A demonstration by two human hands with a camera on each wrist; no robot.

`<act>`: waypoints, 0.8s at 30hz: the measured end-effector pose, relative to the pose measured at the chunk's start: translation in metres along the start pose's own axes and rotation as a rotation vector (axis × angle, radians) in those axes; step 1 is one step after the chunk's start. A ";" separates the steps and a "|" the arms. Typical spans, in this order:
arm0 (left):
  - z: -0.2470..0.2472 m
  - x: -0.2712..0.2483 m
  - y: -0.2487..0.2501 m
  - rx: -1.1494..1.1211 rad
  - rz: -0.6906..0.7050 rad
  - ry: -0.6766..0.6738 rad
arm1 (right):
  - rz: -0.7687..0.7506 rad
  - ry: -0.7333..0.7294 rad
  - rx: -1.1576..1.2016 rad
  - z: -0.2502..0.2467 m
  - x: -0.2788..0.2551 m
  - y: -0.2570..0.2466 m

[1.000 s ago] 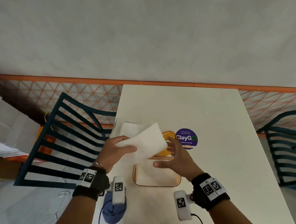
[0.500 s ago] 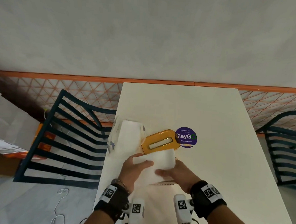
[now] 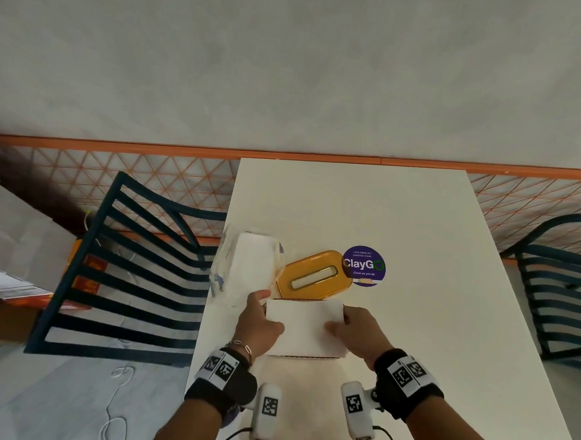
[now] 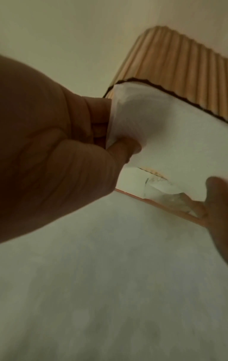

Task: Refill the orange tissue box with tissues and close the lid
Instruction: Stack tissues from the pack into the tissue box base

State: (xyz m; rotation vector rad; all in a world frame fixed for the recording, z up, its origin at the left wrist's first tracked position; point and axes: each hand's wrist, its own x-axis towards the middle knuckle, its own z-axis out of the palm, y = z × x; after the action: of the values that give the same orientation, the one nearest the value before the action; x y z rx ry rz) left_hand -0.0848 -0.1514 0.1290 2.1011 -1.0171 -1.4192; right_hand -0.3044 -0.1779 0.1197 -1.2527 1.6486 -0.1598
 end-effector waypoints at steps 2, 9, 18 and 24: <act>0.003 -0.001 0.000 0.062 0.022 0.032 | -0.015 0.043 -0.145 0.005 0.001 -0.004; 0.017 -0.008 0.003 0.320 0.133 0.099 | -0.015 0.121 -0.391 0.017 -0.002 -0.017; 0.013 -0.019 -0.003 0.624 0.421 0.227 | -0.115 0.292 -0.697 0.009 -0.021 -0.022; 0.012 -0.002 -0.018 0.742 0.526 -0.012 | -0.317 0.208 -0.880 0.007 -0.021 -0.012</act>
State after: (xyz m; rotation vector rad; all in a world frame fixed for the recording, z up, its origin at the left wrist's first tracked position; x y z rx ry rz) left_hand -0.0898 -0.1371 0.1133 2.0039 -2.1517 -0.8545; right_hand -0.2919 -0.1641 0.1366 -2.2207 1.7413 0.2912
